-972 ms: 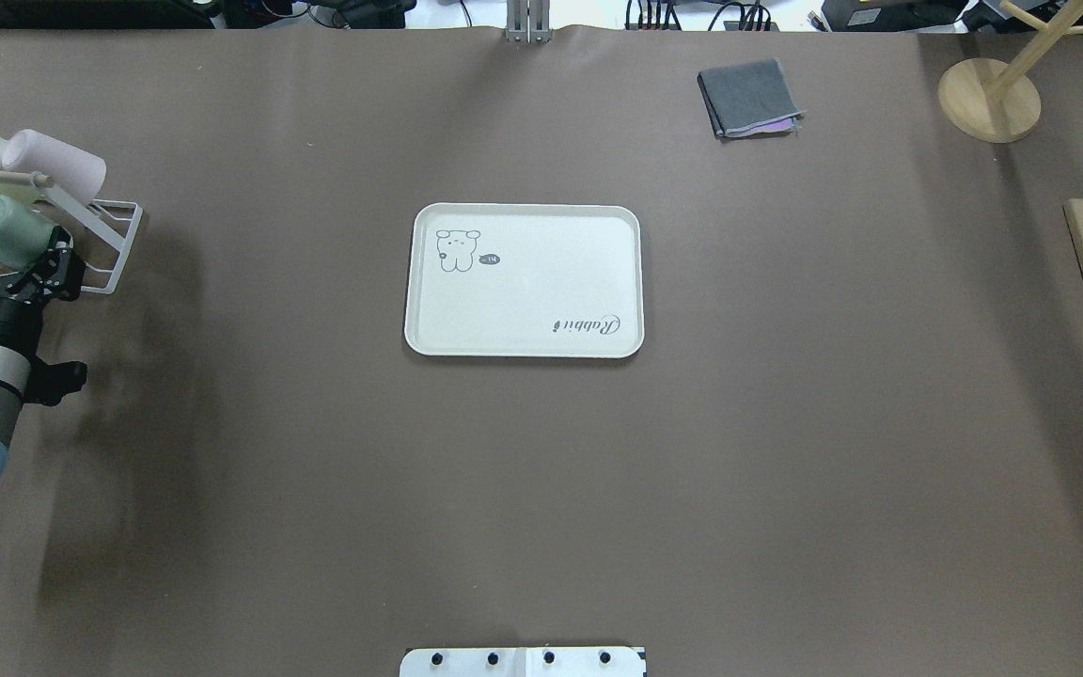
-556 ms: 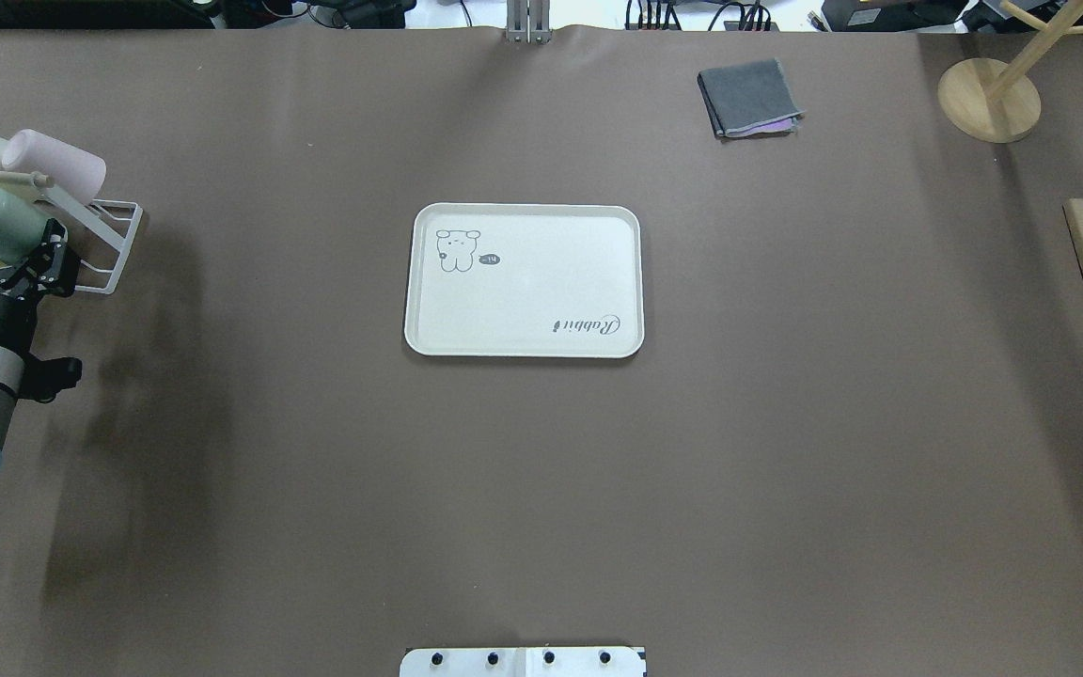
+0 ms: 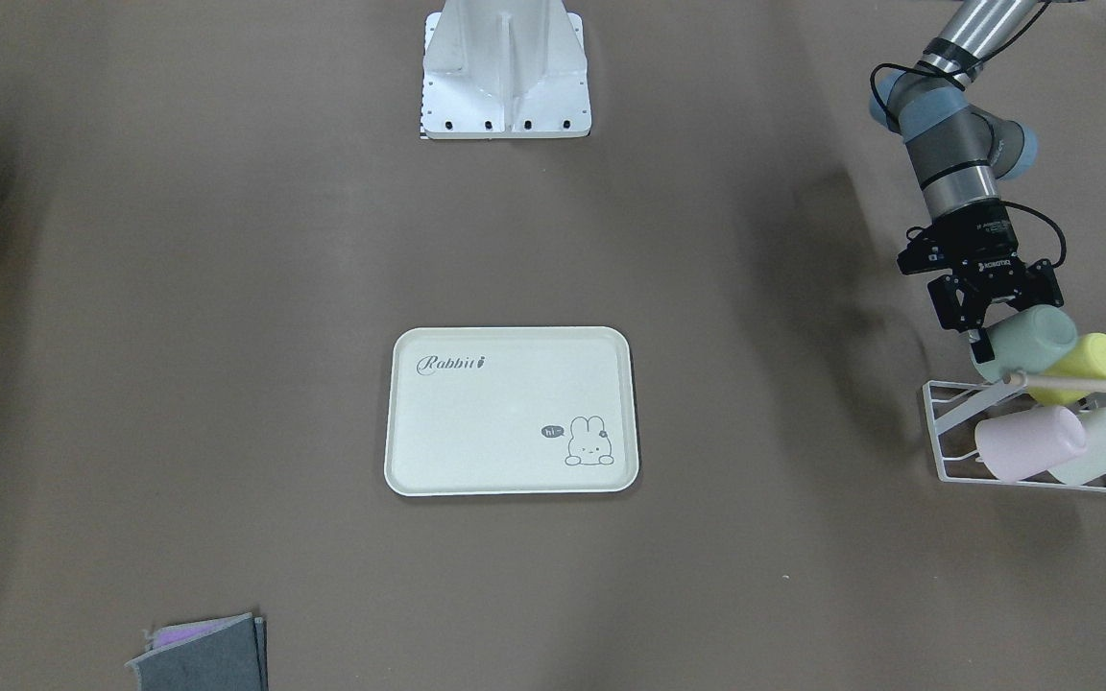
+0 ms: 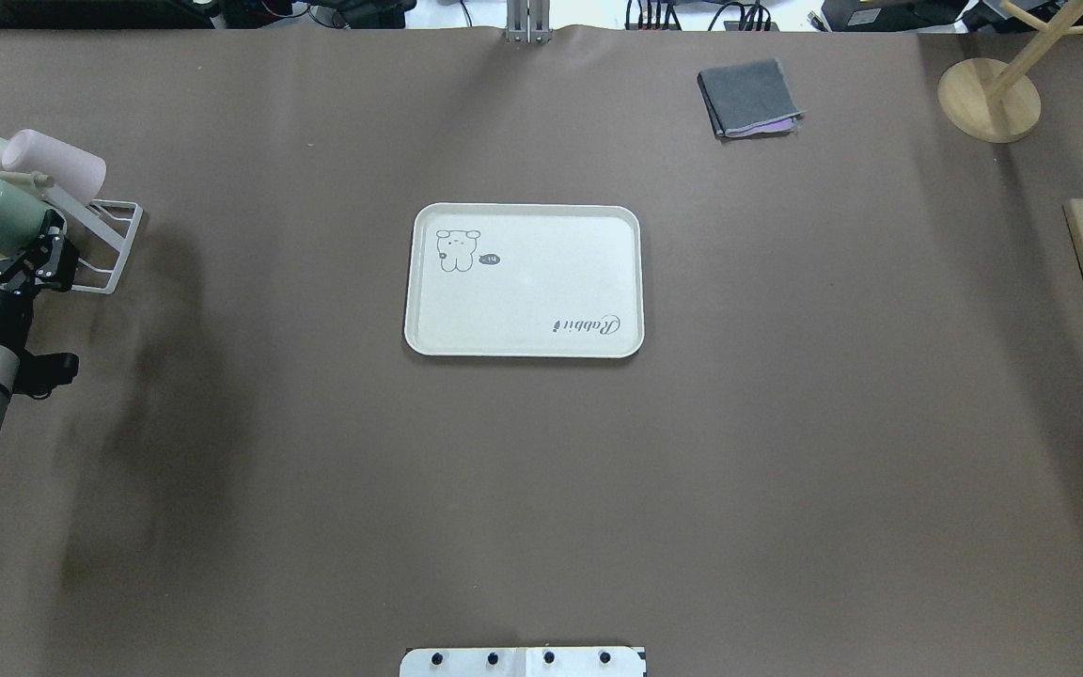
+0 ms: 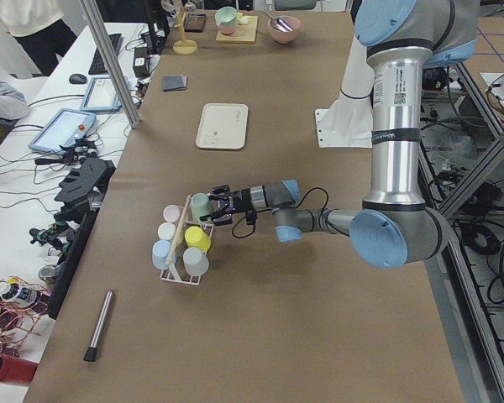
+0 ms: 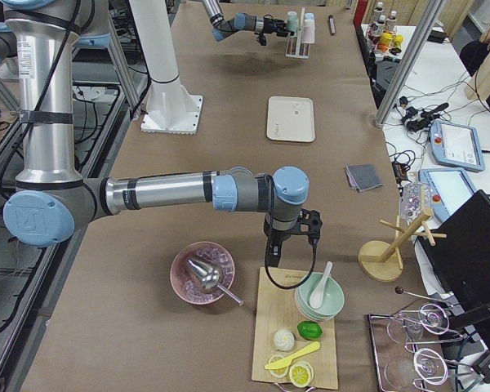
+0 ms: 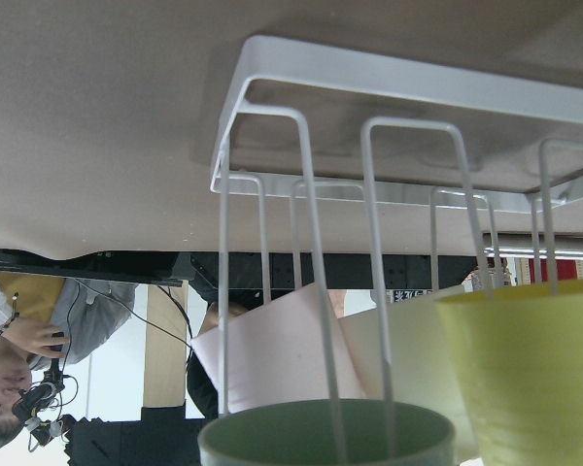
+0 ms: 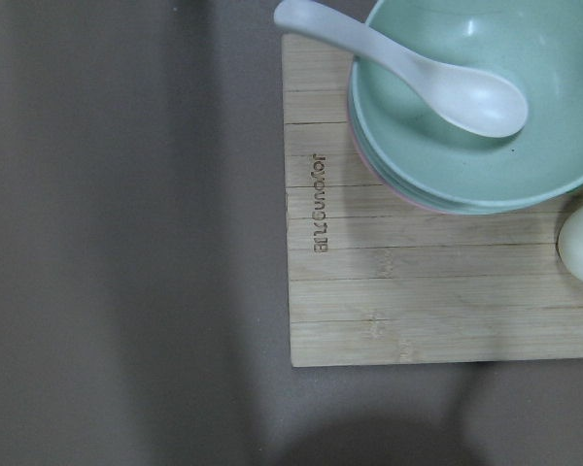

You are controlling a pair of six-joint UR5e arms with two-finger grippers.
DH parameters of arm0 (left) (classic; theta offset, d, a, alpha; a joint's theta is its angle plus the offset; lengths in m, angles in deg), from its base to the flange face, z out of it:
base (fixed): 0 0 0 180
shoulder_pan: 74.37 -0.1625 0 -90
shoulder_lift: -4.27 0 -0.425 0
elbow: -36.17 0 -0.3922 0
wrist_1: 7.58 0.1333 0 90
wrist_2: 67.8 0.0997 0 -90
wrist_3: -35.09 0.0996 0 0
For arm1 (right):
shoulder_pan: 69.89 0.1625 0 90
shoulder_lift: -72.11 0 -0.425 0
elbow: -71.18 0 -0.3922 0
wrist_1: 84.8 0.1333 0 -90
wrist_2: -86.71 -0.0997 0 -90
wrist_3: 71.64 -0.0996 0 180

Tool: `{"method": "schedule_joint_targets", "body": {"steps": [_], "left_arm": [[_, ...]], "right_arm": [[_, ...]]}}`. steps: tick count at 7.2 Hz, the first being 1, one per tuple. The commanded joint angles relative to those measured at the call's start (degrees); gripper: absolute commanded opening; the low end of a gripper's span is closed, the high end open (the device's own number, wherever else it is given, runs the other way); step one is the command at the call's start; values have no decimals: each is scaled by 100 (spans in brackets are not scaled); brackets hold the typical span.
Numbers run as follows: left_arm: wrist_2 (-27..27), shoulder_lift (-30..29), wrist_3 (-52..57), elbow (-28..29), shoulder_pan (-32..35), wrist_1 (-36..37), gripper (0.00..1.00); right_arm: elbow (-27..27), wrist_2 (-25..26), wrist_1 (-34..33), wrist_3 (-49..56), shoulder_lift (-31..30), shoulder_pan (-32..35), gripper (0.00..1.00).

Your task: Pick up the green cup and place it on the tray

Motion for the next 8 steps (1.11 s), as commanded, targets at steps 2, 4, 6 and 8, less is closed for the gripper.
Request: {"method": "schedule_joint_targets", "body": {"steps": [2,4,6,8], "left_arm": [[-4,200,276,-433,13,-11,81],[-13,279,443,-626,66,-11,81],[-30,315,689,-986,119,-2,81],[-39,184,708,-1207,172,7,74]], "right_arm": [[0,9,7,-5,0,-11,100],[0,0,7,-5,0,-11,100],[0,0,7,-5,0,-11,100],[0,0,7,-5,0,-11,100]]}}
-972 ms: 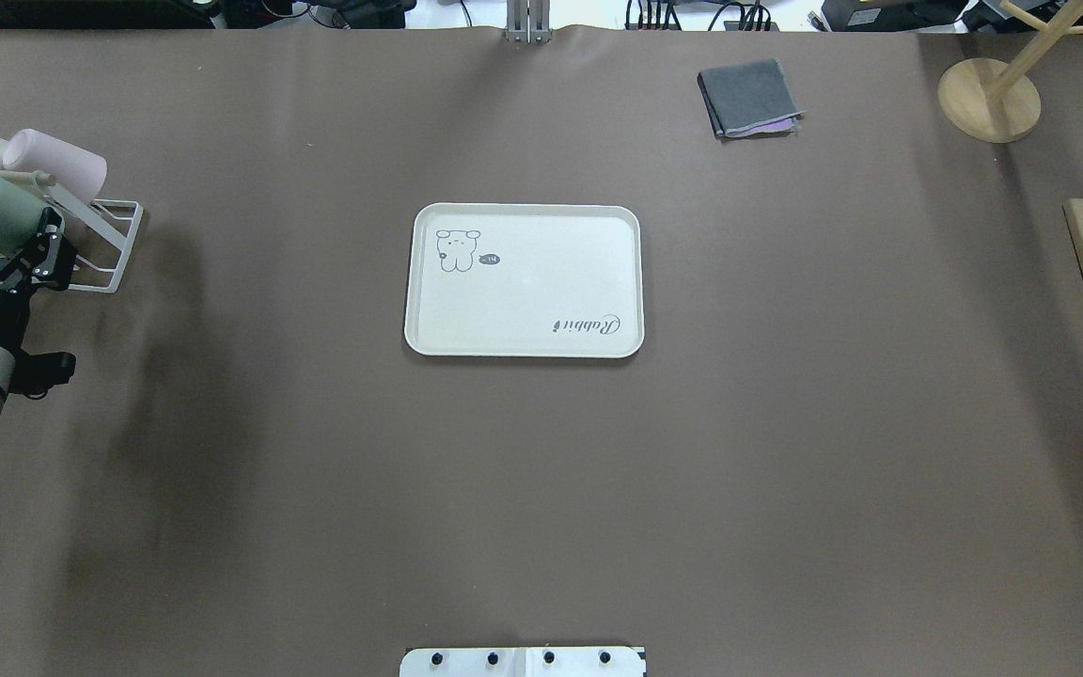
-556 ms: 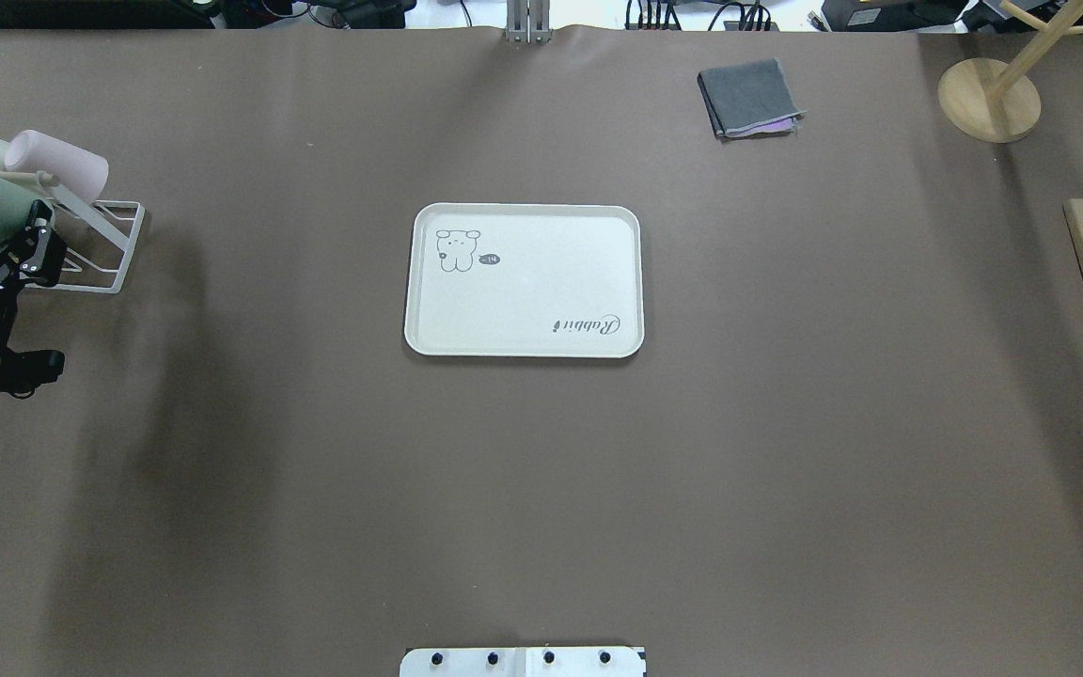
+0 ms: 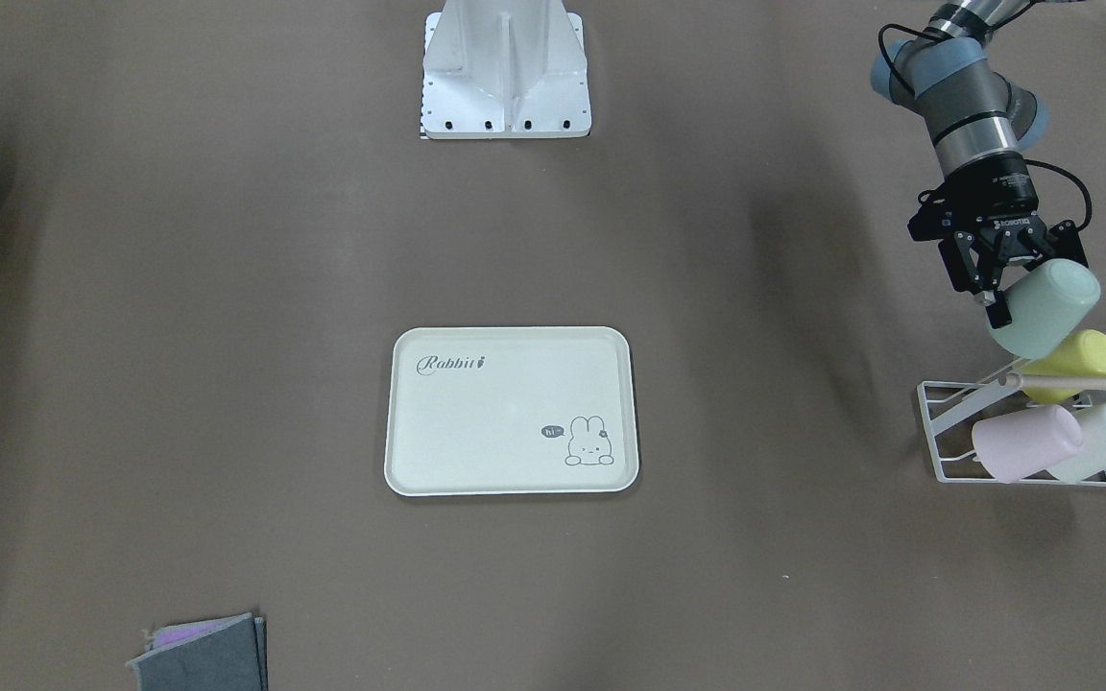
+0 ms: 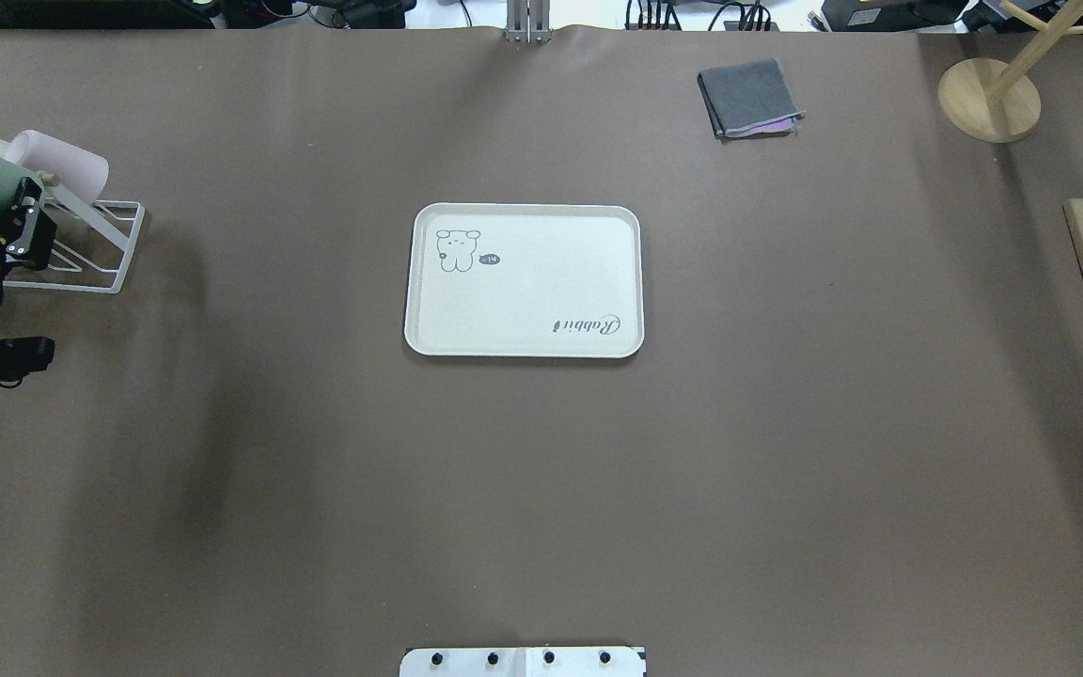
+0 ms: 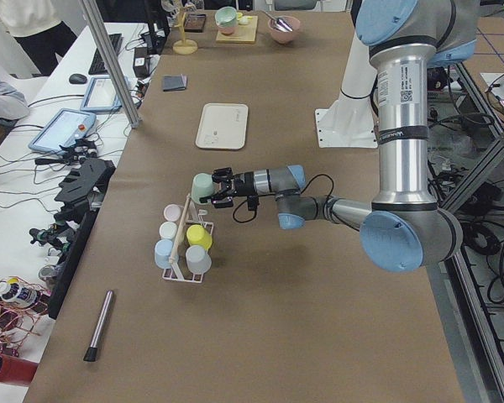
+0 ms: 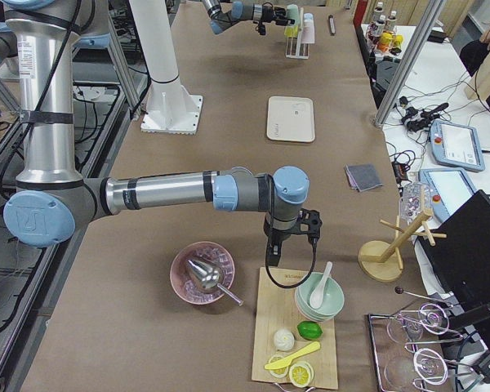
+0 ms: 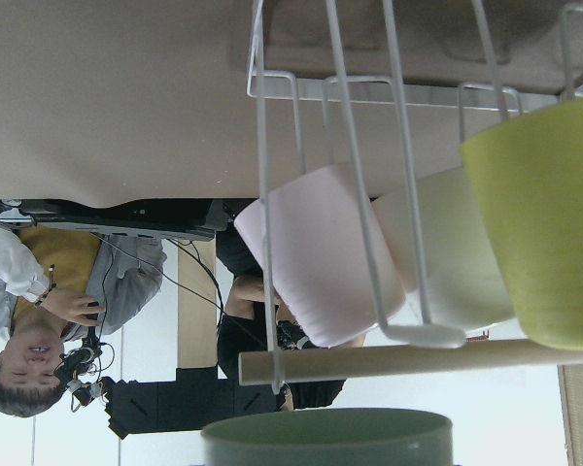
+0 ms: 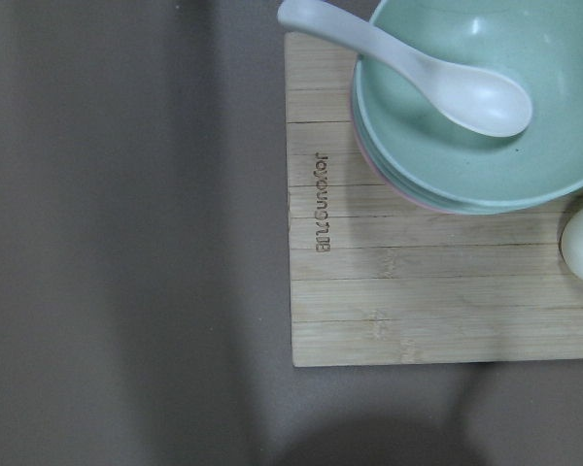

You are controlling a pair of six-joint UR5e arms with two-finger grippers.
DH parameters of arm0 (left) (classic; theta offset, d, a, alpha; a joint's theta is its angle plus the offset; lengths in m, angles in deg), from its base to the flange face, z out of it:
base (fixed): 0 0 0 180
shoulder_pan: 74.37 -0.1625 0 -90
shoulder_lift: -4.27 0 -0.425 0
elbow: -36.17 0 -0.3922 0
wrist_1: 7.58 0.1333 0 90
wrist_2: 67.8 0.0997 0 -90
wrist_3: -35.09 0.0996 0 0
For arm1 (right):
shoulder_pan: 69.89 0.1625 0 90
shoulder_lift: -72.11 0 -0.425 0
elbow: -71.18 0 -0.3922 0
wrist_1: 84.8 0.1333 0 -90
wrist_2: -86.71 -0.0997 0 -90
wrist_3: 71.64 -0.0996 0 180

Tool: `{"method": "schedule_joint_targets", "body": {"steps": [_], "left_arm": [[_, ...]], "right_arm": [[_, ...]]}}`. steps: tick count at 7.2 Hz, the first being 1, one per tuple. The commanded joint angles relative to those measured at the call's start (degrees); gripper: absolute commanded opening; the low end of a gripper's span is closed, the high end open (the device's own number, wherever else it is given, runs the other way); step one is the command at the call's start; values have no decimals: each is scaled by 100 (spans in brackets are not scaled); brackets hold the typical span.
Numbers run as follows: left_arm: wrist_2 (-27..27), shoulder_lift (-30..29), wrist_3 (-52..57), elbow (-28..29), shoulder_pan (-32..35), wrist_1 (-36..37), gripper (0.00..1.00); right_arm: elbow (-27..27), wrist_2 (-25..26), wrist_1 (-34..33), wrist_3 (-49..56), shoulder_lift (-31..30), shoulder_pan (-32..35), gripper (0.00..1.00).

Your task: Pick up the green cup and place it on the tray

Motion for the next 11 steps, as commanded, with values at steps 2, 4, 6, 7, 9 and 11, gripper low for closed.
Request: {"method": "schedule_joint_targets", "body": {"steps": [2,4,6,7,9,11], "left_arm": [[-5,-633,-444,-132,34,35,67],[-22,-801,-1907,-141,34,43,67],[-406,-916,-3619,-141,17,78,67],[-714,-1038,-4551,-141,17,96,66],[-1792,-1651,-6955,-141,-36,288,65],[-2620,-2424,-9183,-71,-141,570,65]], "right_arm": [[0,0,0,5,0,0,100],[0,0,0,-3,0,0,100],[0,0,0,-12,0,0,100],[0,9,0,-21,9,0,100],[0,9,0,-30,9,0,100],[0,9,0,-39,9,-9,100]]}}
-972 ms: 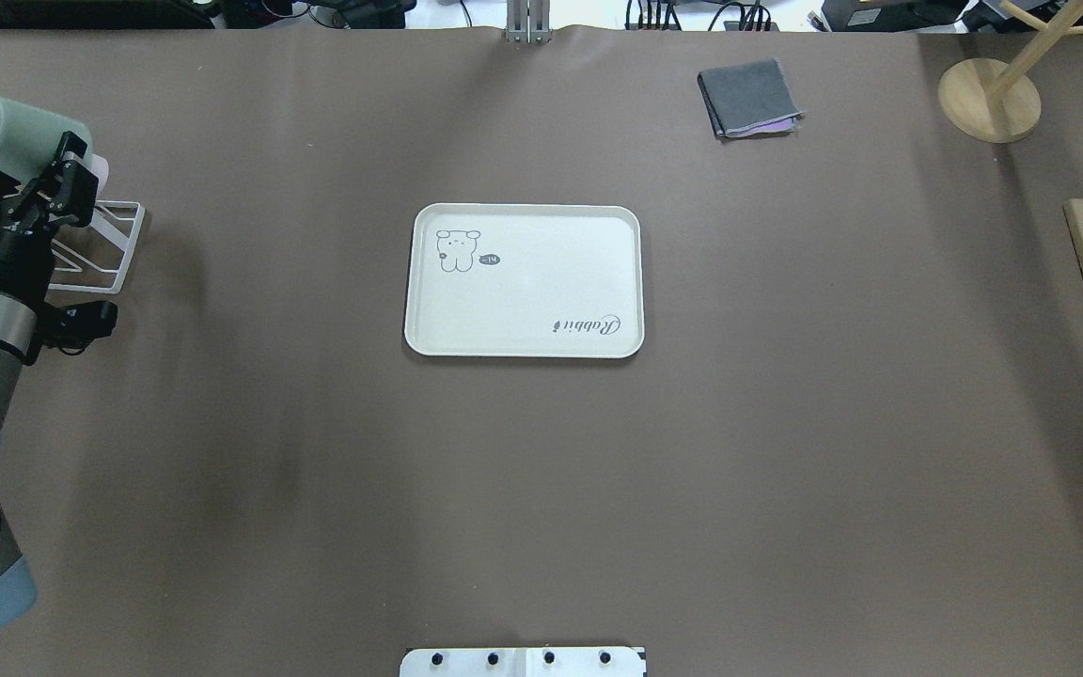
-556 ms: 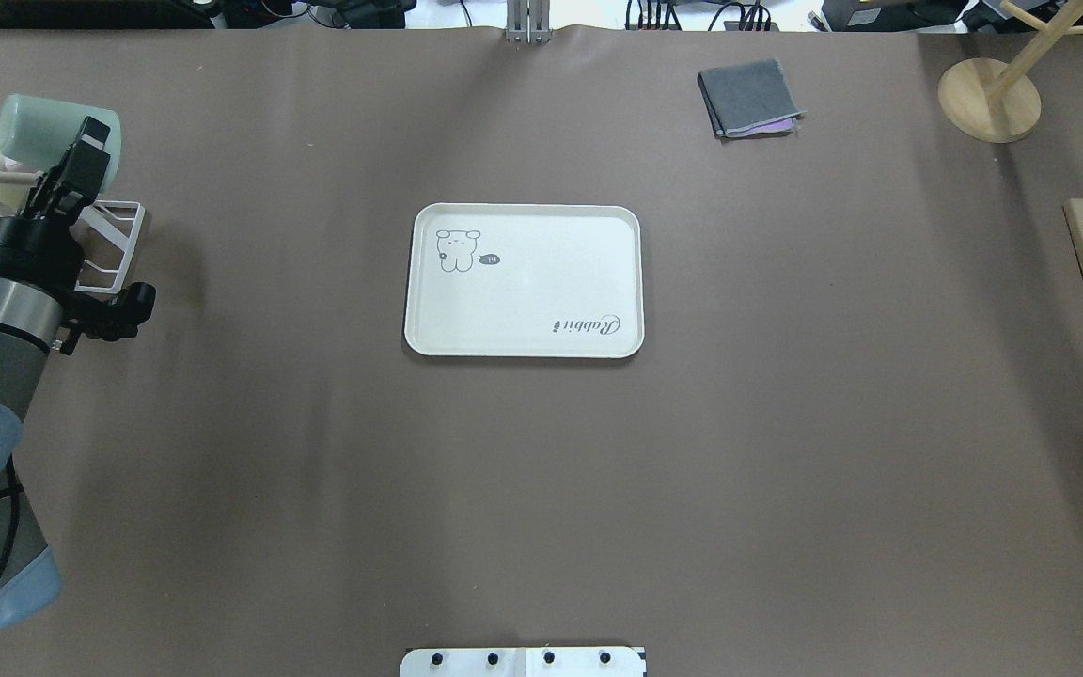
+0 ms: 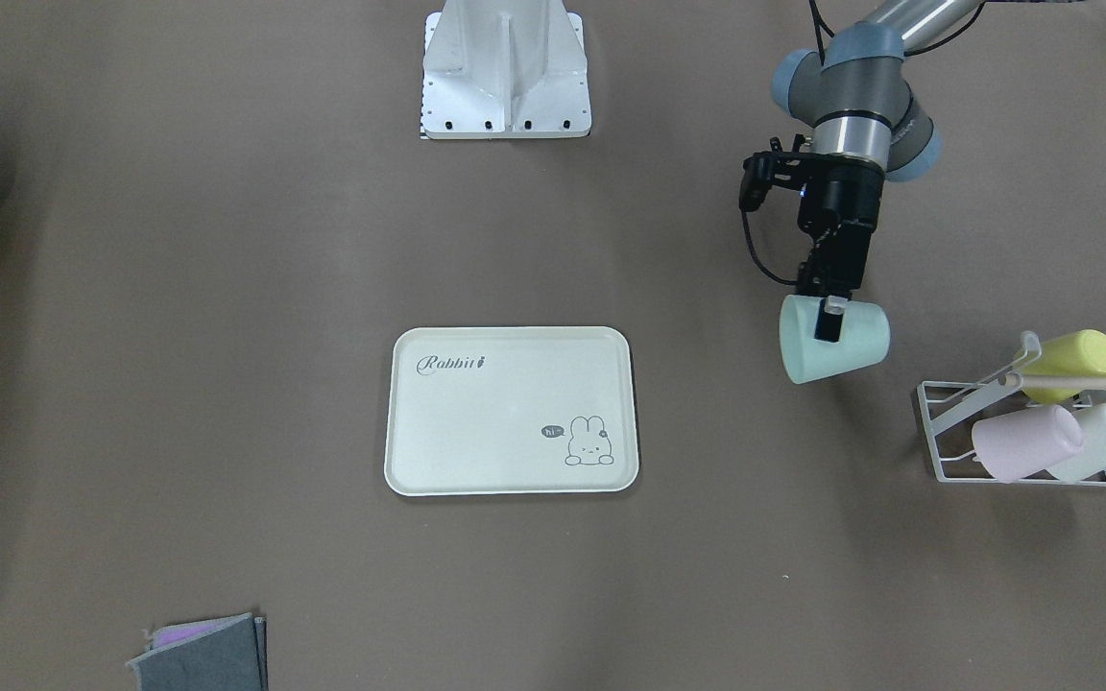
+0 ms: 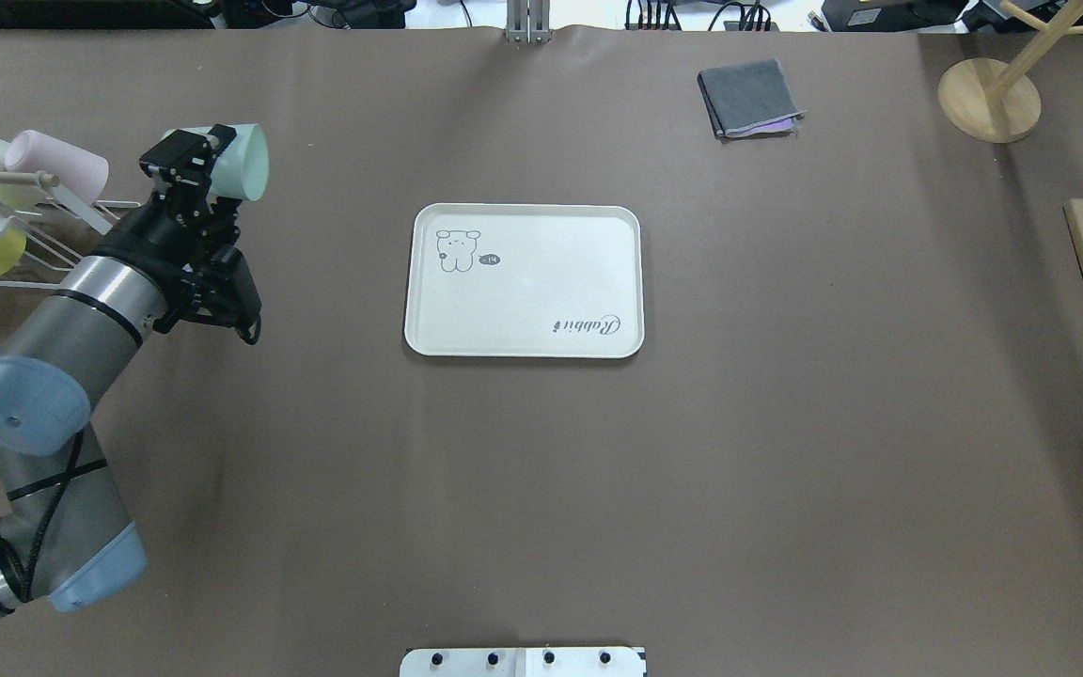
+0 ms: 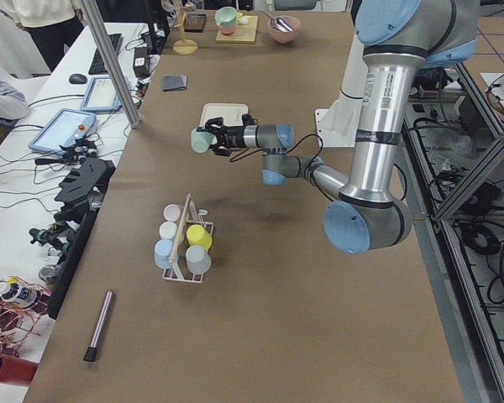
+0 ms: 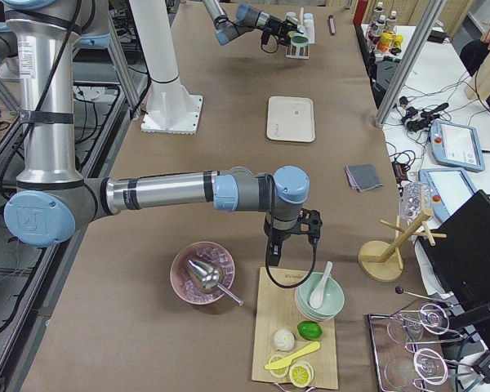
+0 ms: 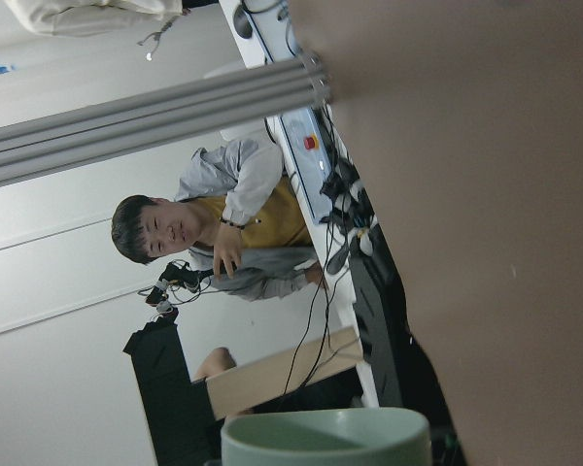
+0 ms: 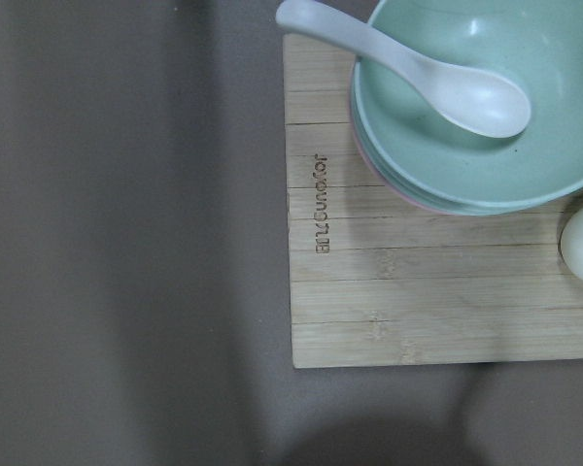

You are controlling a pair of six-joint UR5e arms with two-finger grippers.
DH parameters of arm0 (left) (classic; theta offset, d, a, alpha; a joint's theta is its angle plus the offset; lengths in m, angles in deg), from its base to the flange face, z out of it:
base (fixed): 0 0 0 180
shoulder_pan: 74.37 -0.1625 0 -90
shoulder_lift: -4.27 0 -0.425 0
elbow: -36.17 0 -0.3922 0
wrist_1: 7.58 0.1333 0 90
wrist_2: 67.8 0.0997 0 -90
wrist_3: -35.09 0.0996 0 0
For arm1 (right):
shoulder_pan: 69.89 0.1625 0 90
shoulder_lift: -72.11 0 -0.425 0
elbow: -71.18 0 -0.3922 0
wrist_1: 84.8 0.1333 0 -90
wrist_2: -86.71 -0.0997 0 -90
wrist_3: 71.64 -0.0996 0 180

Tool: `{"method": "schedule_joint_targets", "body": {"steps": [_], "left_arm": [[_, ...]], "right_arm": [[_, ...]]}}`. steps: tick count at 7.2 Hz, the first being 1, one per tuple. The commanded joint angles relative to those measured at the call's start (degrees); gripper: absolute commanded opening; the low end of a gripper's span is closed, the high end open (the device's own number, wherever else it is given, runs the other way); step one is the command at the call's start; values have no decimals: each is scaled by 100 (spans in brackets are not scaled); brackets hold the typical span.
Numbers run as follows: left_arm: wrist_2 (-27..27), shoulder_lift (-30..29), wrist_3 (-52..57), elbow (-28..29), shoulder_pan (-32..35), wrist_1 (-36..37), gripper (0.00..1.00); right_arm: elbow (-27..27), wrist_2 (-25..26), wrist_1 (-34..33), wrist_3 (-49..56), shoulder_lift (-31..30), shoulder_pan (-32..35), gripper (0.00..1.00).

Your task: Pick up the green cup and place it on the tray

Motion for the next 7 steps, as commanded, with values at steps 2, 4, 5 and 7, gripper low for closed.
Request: {"method": "schedule_joint_targets", "body": {"steps": [2,4,5,7], "left_arm": [[-593,-1037,-3199,614,-463,75,65],[-523,-1624,-5177,1545,-700,-109,65],[-287,-1985,-6056,2019,-928,-198,65],[355,-2679,-6757,2636,-1211,-198,65]], "right_arm": [[-9,0,0,-3,1,-6,100],[0,0,0,-3,1,-6,100],[0,0,0,-3,1,-6,100],[0,0,0,-12,1,-6,100]]}}
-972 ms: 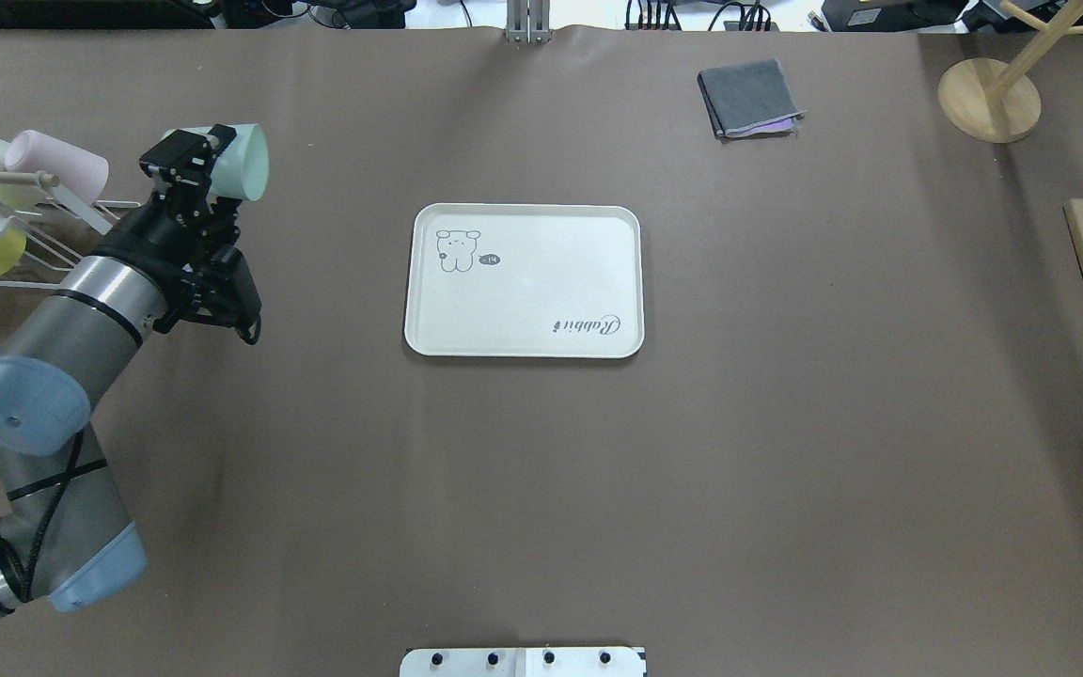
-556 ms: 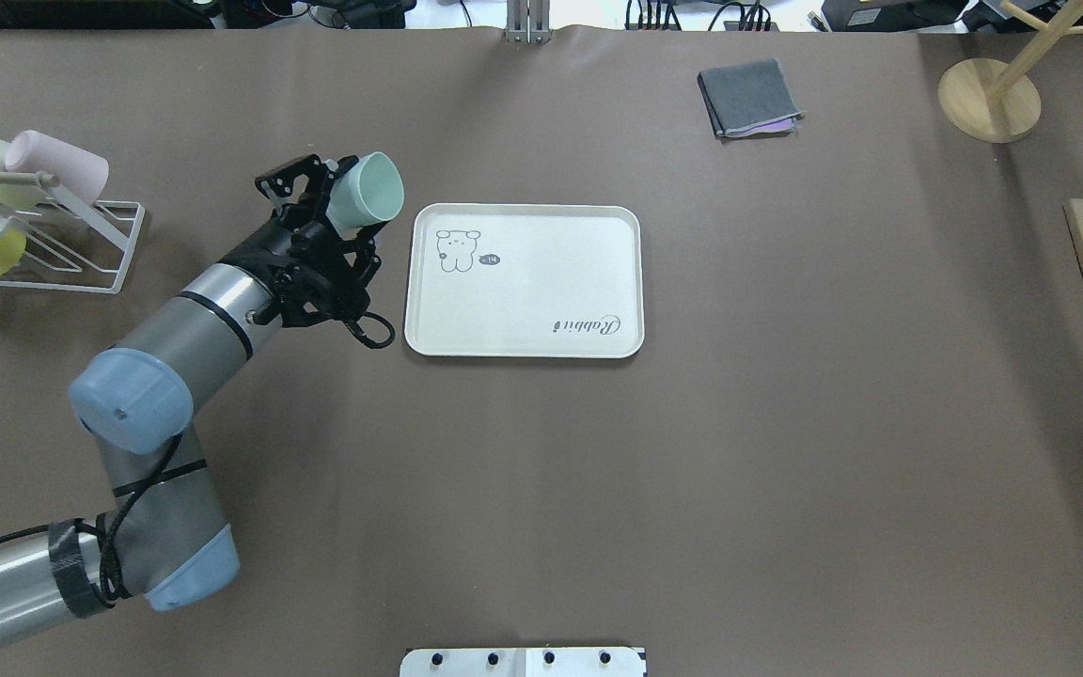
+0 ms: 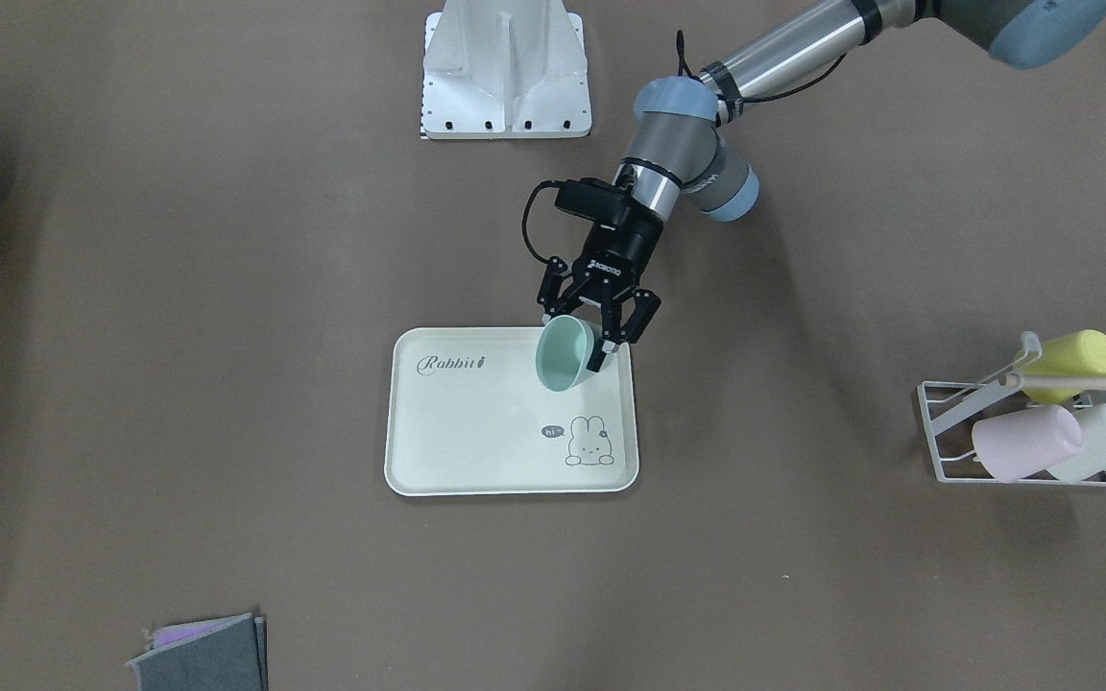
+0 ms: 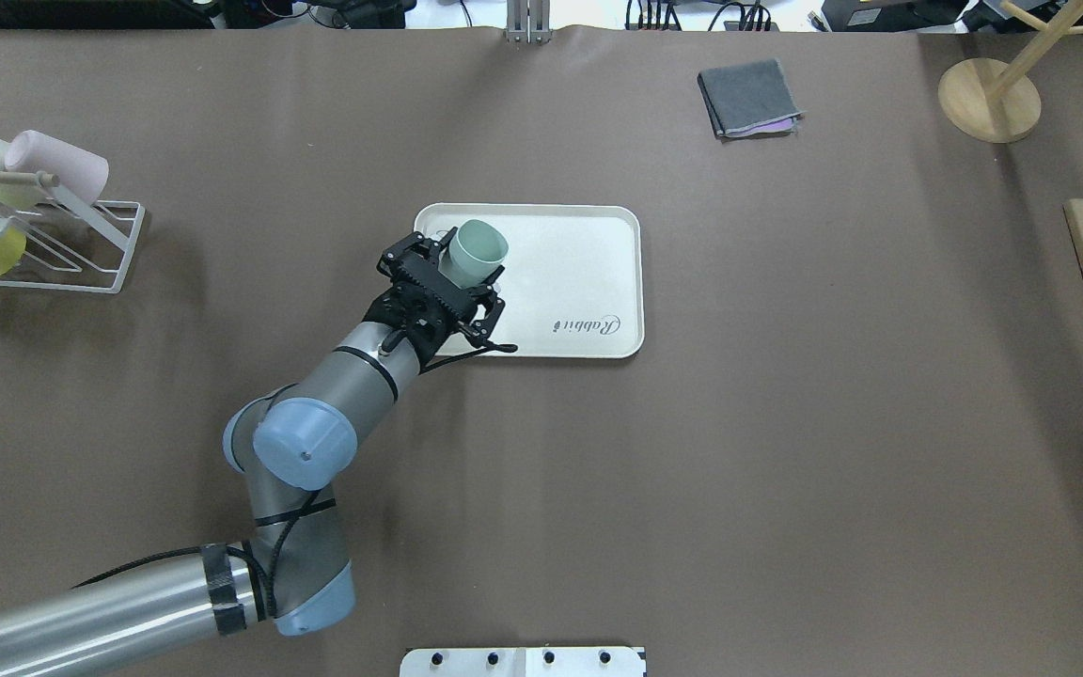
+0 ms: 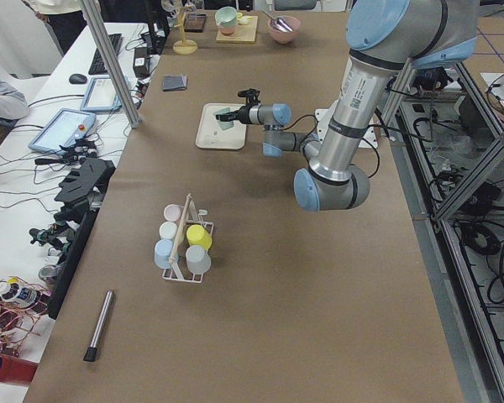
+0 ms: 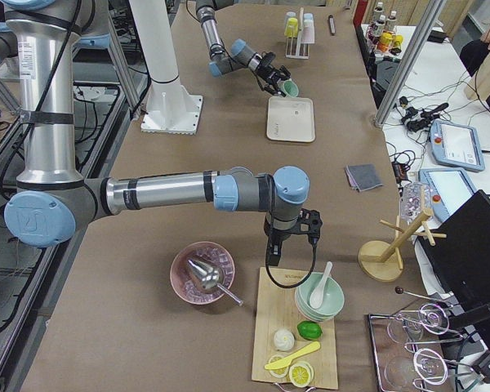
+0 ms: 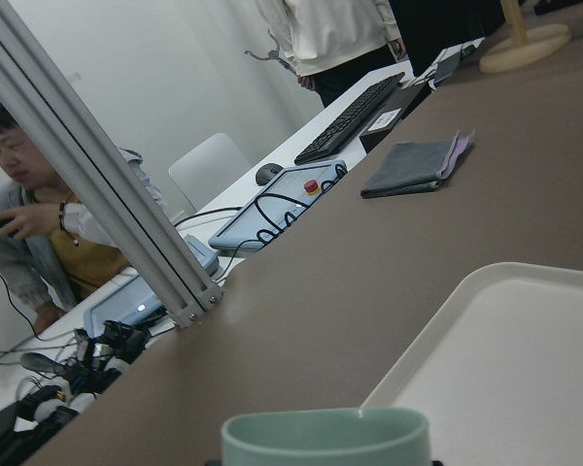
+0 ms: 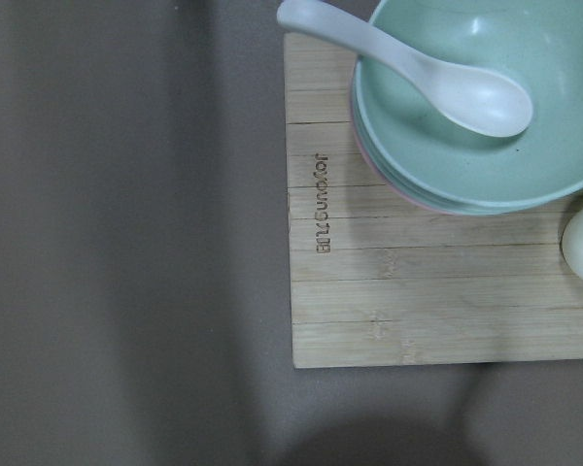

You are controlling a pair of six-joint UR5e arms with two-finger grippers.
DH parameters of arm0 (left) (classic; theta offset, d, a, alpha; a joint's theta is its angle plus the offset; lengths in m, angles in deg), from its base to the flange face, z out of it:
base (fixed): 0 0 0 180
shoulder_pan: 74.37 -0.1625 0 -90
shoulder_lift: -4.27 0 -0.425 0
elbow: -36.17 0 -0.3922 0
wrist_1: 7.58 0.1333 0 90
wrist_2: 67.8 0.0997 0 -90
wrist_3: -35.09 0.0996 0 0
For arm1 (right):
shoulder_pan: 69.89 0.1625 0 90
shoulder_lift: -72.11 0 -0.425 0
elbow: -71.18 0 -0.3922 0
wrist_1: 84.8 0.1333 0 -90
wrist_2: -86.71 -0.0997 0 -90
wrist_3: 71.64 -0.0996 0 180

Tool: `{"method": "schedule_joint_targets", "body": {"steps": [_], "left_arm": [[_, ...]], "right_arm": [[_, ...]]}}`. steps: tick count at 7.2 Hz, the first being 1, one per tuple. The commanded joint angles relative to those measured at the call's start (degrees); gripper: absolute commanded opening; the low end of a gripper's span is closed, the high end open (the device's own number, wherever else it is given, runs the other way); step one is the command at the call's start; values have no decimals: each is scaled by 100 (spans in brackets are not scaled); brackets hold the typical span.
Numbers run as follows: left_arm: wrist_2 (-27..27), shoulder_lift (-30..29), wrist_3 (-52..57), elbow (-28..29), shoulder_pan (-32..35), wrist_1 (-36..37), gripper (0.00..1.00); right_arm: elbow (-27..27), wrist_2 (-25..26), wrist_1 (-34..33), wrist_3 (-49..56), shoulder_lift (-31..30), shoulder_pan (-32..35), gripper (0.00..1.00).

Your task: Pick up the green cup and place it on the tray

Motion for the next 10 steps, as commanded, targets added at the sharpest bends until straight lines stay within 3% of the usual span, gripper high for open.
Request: {"method": "schedule_joint_targets", "body": {"steps": [1,5,8,10], "left_arm": [[330,-697,-977,571,-136,26,65],[681,-1103,-1034,1222,-128,201,67],[1154,-1166,-1086,1547,-110,413,66],[1191,-1148,-1376,1662,-119,431,66]], "right_arm": [[0,0,0,2,0,-9,100],[0,0,0,11,0,-17,100],[0,0,0,11,0,-44,100],[0,35,0,2,9,-79,100]]}}
